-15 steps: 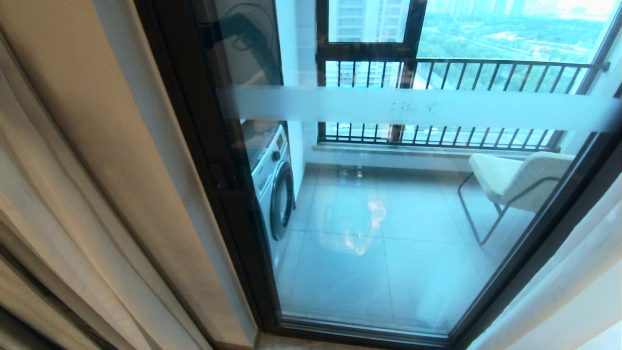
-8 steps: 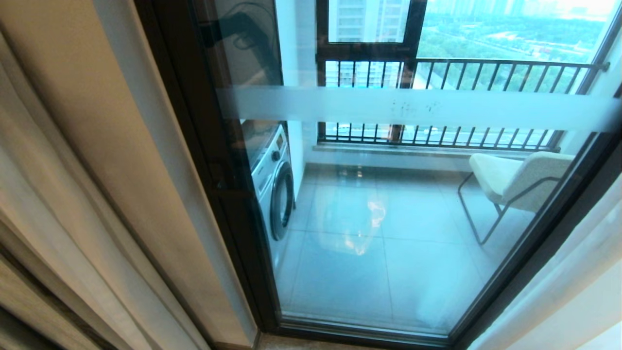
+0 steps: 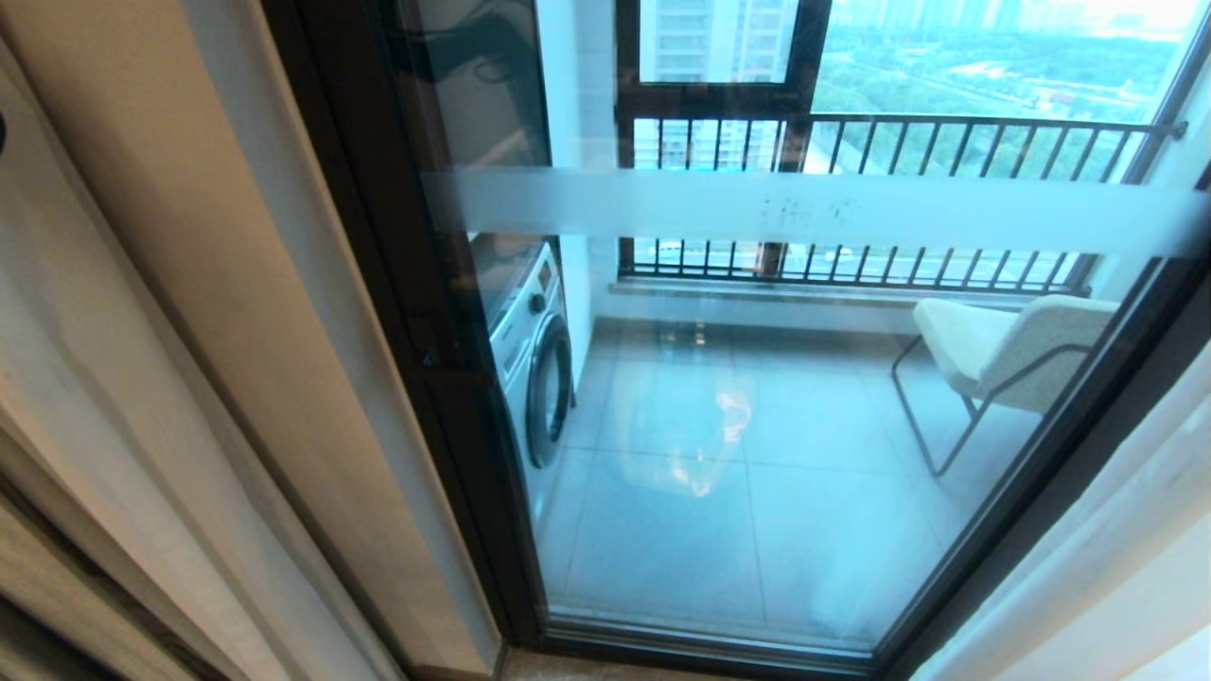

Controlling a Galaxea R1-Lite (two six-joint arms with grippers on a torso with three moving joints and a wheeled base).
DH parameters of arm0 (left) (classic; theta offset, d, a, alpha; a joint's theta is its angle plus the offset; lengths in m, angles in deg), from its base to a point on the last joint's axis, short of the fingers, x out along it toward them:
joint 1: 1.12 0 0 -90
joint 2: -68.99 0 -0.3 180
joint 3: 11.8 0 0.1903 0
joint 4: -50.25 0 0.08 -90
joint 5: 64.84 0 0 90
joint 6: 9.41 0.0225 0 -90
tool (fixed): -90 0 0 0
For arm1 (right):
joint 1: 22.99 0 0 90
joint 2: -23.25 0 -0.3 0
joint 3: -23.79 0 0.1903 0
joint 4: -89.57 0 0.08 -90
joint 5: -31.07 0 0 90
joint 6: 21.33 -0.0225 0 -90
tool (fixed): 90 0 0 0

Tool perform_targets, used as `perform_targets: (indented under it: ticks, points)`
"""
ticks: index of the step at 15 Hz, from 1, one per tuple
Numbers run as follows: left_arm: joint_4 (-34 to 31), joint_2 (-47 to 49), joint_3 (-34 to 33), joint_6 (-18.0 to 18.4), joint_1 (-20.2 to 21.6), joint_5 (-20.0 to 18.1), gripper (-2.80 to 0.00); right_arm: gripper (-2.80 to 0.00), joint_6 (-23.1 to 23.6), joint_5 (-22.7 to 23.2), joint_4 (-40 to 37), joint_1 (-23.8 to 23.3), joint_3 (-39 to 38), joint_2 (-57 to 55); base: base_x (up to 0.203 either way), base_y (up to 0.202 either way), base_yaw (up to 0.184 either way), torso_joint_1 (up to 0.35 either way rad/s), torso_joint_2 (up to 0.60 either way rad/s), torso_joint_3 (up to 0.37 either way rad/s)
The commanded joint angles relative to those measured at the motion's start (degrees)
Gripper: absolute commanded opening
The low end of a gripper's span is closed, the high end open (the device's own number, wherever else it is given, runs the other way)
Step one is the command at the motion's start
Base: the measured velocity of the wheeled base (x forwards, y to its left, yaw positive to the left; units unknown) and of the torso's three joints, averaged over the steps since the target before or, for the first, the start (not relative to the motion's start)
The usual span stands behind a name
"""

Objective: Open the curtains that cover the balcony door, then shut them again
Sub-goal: Close the inner curtains on both sides

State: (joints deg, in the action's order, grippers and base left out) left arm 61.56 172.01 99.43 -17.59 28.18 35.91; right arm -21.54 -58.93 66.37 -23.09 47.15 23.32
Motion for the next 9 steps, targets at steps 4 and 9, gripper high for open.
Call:
perform_targets:
  ticks: [4,9]
  points:
    - [0.2,-10.6,-8.1,0.0,-5.2,0.1,-2.8,-2.8,0.0,0.0,0.0,0.0,0.0,-0.1,0.0,0.0,0.0,0.0,0.0,0.0]
    - [0.1,-17.3,-14.9,1.2,-9.2,-0.2,-2.8,-2.8,0.0,0.0,0.0,0.0,0.0,-0.1,0.0,0.0,0.0,0.0,0.0,0.0]
